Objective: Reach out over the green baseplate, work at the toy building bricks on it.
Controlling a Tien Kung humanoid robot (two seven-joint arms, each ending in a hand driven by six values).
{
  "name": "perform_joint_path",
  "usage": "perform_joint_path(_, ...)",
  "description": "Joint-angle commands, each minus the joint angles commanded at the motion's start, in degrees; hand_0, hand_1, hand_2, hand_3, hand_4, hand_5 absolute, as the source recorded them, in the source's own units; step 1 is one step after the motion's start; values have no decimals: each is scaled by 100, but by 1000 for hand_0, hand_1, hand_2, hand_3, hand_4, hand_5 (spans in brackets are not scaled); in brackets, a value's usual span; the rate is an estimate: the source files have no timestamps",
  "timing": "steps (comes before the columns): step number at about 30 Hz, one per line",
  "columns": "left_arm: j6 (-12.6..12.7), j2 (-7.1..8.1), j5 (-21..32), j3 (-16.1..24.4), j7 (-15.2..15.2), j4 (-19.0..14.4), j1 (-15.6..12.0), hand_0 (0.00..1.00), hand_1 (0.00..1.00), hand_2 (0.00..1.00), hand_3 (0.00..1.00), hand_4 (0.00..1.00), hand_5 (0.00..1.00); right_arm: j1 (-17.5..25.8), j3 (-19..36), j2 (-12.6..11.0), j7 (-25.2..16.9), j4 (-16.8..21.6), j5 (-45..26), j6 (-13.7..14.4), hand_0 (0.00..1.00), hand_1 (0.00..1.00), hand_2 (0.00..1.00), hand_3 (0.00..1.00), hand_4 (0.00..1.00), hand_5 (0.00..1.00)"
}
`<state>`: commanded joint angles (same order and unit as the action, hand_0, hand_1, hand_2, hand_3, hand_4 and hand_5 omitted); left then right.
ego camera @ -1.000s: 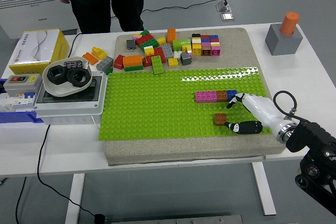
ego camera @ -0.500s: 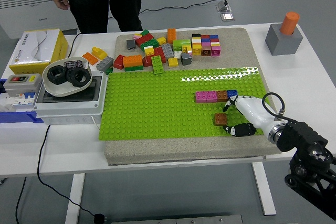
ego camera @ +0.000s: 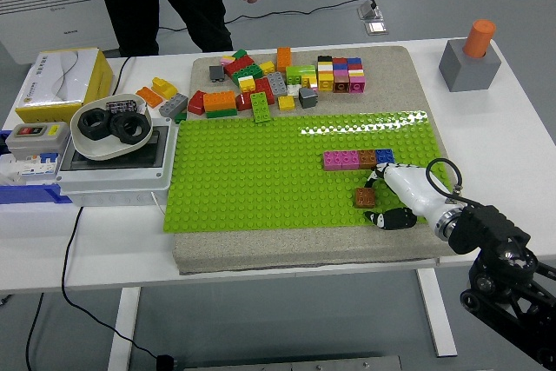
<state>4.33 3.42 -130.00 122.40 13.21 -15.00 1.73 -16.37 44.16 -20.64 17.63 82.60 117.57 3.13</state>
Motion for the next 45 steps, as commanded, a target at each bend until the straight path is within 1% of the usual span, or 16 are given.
perform_joint_path(1, 0, -1, 0, 6, 1, 2, -1, 763, 707, 613, 446, 639, 309, 0, -4, 1, -2, -5, -2, 10, 863, 896, 898, 657, 751, 235)
perform_joint_path(2, 0, -3, 0, 15, 2, 4, -3, 763, 707, 613, 446, 639, 309, 1, -9, 1, -6, -11, -5, 24, 861, 891, 886, 615, 750, 227)
perform_joint_path(7, 1, -12, 0, 40, 6, 12, -11, 763, 707, 613, 446, 639, 309, 1, -33, -1, -27, -26, -26, 78, 861, 891, 886, 615, 750, 227)
perform_joint_path(8, 1, -14, 0, 46, 6, 13, -14, 763, 707, 613, 446, 637, 308, 1, -39, -1, -31, -32, -34, 87, 853, 879, 868, 515, 711, 208)
perform_joint_path(12, 0, -18, 0, 58, 6, 15, -19, 763, 707, 613, 446, 637, 308, 2, -51, 3, -47, -49, -70, 108, 853, 879, 868, 515, 711, 208)
perform_joint_path(13, 0, -18, 0, 60, 6, 16, -20, 763, 707, 612, 446, 638, 308, 2, -54, 4, -53, -54, -86, 116, 844, 864, 847, 487, 701, 210)
perform_joint_path(30, 0, -5, 0, 60, -2, 6, -9, 764, 707, 612, 448, 636, 306, -41, -66, 49, -95, -126, -235, 232, 837, 846, 833, 489, 699, 205)
perform_joint_path(31, 0, -4, 0, 61, -2, 6, -9, 763, 707, 611, 448, 635, 305, -43, -67, 46, -109, -124, -232, 258, 834, 843, 829, 485, 685, 191)
perform_joint_path(37, 1, -1, 0, 66, -5, 5, -6, 763, 707, 611, 448, 635, 305, -80, -72, 5, -167, -105, -220, 359, 834, 843, 829, 485, 685, 191)
perform_joint_path(38, 1, -1, 0, 69, -6, 5, -6, 763, 707, 611, 448, 635, 303, -88, -71, -11, -171, -91, -228, 363, 813, 822, 814, 458, 650, 195)
perform_joint_path(40, 2, 0, 0, 74, -8, 5, -5, 763, 707, 611, 448, 635, 303, -115, -78, -61, -179, -26, -291, 366, 813, 822, 814, 458, 650, 195)
perform_joint_path(42, 3, 4, 0, 79, -11, 4, -6, 763, 707, 611, 448, 635, 303, -187, -121, -117, -198, 58, -434, 381, 813, 822, 814, 458, 650, 195)
perform_joint_path(45, 4, 9, 0, 82, -14, 3, -4, 763, 707, 611, 447, 635, 304, -349, -193, -122, -217, 74, -586, 393, 812, 826, 815, 457, 641, 194)
